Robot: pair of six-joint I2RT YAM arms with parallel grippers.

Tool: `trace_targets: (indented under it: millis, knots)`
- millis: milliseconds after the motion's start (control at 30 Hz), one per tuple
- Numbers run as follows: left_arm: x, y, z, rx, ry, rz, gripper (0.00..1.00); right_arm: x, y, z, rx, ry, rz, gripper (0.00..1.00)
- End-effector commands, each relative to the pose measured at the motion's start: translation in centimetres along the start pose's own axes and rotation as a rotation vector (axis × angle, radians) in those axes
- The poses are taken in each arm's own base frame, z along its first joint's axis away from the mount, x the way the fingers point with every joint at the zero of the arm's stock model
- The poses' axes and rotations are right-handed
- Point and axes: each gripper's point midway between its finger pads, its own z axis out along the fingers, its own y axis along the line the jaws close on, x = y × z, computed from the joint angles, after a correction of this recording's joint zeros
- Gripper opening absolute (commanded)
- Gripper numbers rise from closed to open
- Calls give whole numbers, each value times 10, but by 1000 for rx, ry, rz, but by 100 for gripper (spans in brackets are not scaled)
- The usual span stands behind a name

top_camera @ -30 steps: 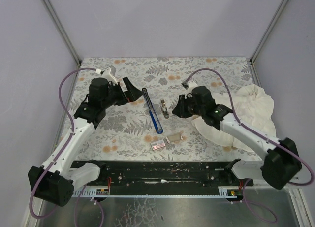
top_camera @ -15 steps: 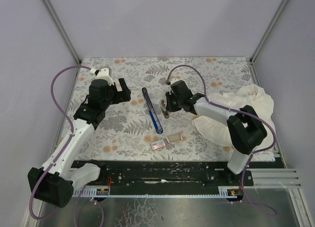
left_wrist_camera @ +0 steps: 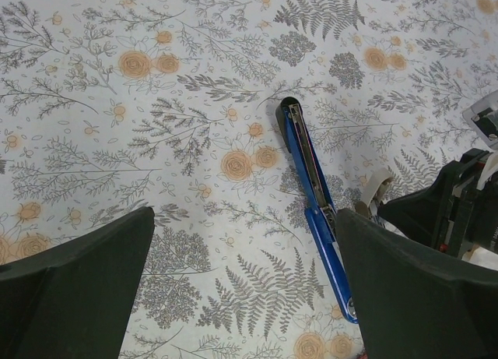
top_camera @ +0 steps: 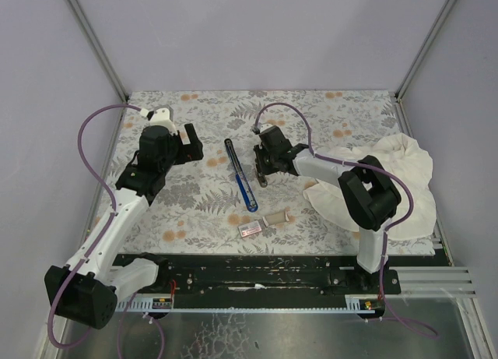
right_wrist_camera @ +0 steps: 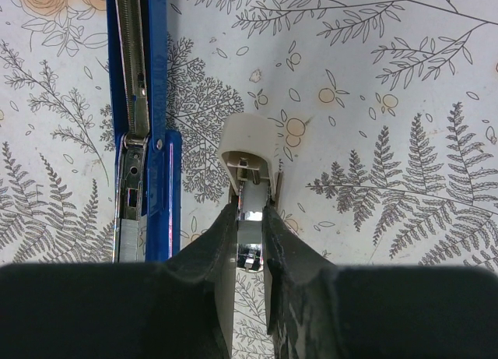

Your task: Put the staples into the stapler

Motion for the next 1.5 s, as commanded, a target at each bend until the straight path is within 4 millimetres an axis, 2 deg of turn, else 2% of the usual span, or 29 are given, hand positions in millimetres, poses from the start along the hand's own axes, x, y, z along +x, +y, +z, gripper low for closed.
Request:
trace_targets:
  millis: [0,433,767,1467]
  knots:
    - [-3,0,2,15,-14,-16,100,-22,11,-3,-11,-57,-21,15]
    - [-3,2,2,27,-9,-36,100,-6,11,-2,9,-22,-28,14]
    - [-3,3,2,30,-8,-43,100,6,3,-1,43,3,-32,14]
    - [-3,5,3,38,-6,-57,100,22,-1,3,52,40,-47,13]
